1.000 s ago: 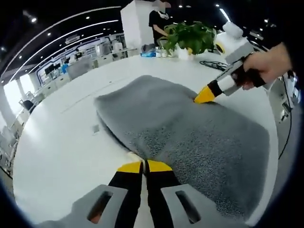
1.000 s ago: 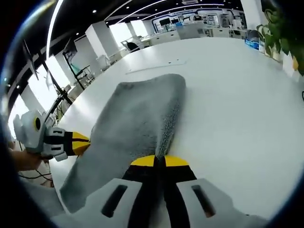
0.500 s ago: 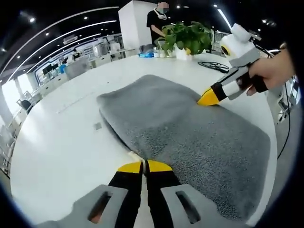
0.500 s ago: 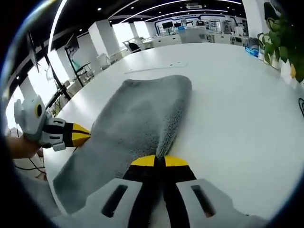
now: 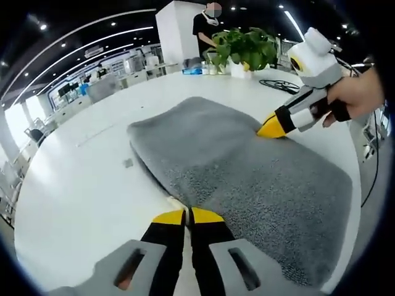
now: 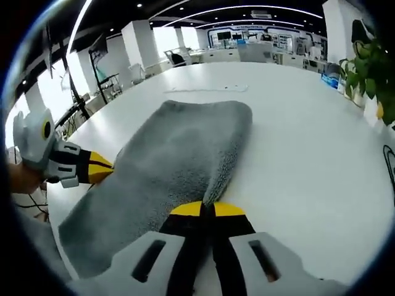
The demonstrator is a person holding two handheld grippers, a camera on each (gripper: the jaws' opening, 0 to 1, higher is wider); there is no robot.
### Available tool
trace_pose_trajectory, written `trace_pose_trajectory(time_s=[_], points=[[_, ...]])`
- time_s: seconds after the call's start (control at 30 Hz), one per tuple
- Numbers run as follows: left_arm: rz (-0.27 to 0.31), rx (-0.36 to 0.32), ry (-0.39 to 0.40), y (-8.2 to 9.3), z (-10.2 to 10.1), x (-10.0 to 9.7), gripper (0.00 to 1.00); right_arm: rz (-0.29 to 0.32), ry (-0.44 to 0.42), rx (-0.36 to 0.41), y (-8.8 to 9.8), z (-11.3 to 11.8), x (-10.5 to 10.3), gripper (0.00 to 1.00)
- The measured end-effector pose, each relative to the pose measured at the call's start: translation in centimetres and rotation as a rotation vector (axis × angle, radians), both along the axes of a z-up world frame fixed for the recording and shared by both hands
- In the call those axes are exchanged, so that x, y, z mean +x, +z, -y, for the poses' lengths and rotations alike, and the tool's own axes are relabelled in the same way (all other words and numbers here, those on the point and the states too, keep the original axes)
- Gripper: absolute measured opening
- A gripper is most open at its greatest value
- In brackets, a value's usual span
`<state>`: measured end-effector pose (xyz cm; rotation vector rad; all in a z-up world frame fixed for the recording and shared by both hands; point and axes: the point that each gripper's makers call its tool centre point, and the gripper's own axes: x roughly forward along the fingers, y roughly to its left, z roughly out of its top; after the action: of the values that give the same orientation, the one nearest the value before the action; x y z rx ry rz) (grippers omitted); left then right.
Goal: Fold the towel on the table until its edges align and the towel forms a compact rectangular stack.
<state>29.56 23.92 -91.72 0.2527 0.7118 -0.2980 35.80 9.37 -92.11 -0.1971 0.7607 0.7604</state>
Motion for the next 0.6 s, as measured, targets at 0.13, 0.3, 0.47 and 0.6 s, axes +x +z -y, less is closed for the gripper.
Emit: trace_pose_trajectory(time_s=[0.13,0.3,0.47,0.6], points=[[-0.078,-0.076,0.034,0.1,-0.1,-0.2,0.05,0.000,0.015,-0.010,0.2,0.1,0.2,0.03],[-0.093,-0.127,0.068,0.9,-0.8,0.0,0.22,0.022,0.052,0.015,1.2,0.1,0.3,0.07],[-0.047,-0.158,0.058,2.9,-0.6,0.3,0.30,0.028,0.058,0.056,2.3,-0.1,0.3,0.18],[-0.019,-0.144,0.021,4.2,-0.2,0.0,0.41,0.051,0.109,0.054,3.2,-0.3,-0.4,0.23]])
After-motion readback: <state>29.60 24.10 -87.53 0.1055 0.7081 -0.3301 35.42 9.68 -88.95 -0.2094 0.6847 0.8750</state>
